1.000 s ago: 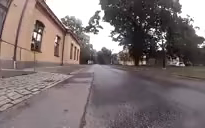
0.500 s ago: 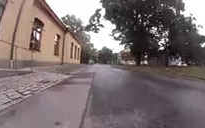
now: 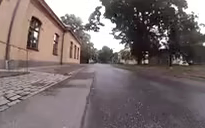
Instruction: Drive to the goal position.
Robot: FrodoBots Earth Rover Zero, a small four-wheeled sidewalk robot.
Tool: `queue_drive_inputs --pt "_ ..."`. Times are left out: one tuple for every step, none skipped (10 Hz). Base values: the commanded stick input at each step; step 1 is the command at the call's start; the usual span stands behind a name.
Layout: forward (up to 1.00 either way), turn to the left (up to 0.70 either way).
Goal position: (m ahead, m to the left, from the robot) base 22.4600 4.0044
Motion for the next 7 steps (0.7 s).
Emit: queue_drive_inputs --pt "0.70 0.00" --pt "0.70 0.00" --pt "0.70 0.00" --pt "0.70 0.00" --pt "0.70 0.00" --pt "0.70 0.00" --pt "0.70 0.00"
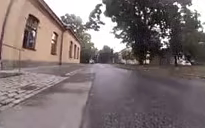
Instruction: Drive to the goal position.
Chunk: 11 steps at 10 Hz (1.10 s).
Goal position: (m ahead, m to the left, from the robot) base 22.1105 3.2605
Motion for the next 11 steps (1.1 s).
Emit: queue_drive_inputs --pt "0.70 0.00" --pt "0.70 0.00" --pt "0.70 0.00" --pt "0.70 0.00" --pt "0.70 0.00" --pt "0.70 0.00" --pt "0.70 0.00" --pt "0.70 0.00" --pt "0.70 0.00" --pt "0.70 0.00" --pt "0.70 0.00"
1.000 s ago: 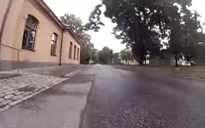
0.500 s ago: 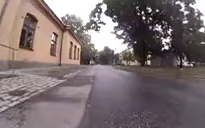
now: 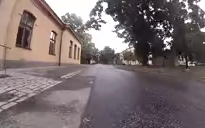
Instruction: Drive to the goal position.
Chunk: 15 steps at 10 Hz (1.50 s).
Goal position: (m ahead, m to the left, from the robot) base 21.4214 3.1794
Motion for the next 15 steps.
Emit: queue_drive_inputs --pt "0.70 0.00" --pt "0.70 0.00" --pt "0.70 0.00" --pt "0.70 0.00" --pt "0.70 0.00" --pt "0.70 0.00" --pt "0.70 0.00" --pt "0.70 0.00" --pt "0.70 0.00" --pt "0.70 0.00" --pt "0.70 0.00" --pt "0.70 0.00" --pt "0.70 0.00" --pt "0.70 0.00" --pt "0.70 0.00"
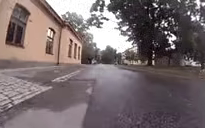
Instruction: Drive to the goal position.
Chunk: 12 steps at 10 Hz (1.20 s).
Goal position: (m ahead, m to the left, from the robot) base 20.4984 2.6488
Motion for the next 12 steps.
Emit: queue_drive_inputs --pt "0.70 0.00" --pt "0.70 0.00" --pt "0.70 0.00" --pt "0.70 0.00" --pt "0.70 0.00" --pt "0.70 0.00" --pt "0.70 0.00" --pt "0.70 0.00" --pt "0.70 0.00" --pt "0.70 0.00" --pt "0.70 0.00" --pt "0.70 0.00"
